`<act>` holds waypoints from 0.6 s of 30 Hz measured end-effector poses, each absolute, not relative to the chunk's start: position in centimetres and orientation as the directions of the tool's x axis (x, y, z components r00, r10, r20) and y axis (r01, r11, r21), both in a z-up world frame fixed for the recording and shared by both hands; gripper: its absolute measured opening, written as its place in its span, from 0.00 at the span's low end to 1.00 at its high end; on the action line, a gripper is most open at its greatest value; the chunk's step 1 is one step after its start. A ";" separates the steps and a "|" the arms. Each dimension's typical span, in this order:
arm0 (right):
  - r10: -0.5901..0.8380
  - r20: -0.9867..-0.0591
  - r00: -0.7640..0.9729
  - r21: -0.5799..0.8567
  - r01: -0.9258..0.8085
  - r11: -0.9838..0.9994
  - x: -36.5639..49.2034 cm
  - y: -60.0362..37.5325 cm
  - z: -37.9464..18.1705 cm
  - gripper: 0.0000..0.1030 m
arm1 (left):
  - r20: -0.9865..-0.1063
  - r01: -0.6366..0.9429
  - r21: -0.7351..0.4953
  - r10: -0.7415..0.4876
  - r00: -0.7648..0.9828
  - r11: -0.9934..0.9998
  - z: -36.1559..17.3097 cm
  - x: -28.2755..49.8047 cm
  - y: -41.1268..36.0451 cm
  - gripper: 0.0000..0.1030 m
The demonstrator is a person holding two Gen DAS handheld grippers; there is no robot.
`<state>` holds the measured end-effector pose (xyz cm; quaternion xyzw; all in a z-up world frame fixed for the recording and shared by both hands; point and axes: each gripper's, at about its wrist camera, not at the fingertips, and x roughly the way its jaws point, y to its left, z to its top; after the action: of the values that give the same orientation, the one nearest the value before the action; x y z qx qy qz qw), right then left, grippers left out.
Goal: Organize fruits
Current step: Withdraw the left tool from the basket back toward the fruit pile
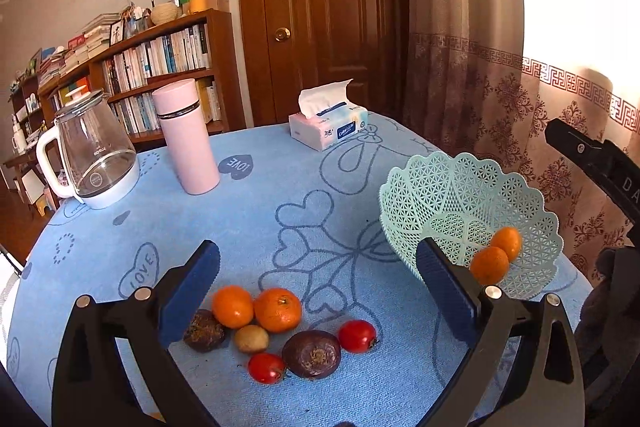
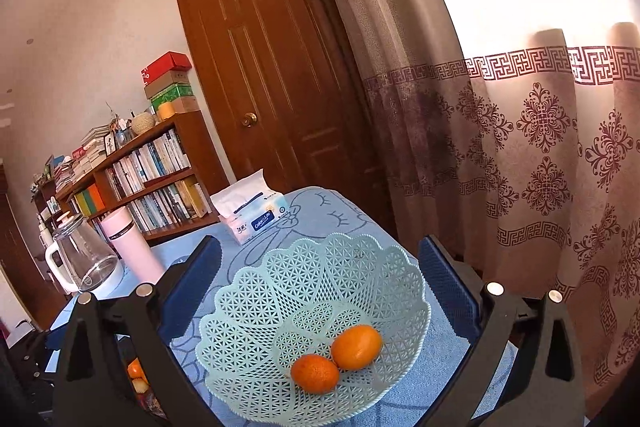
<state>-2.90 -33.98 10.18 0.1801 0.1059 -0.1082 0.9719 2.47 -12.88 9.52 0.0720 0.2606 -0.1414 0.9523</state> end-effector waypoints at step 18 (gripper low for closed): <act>-0.023 -0.215 0.976 0.196 0.066 0.978 -3.7 -27.9 11.5 0.97 | -0.489 0.216 0.051 -0.164 0.857 0.975 10.0 1.9 -9.0 0.95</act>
<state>-3.71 -27.93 11.51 0.1014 0.1063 -0.0224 0.9889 1.94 -9.01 9.97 0.0520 0.2487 -0.0988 0.9621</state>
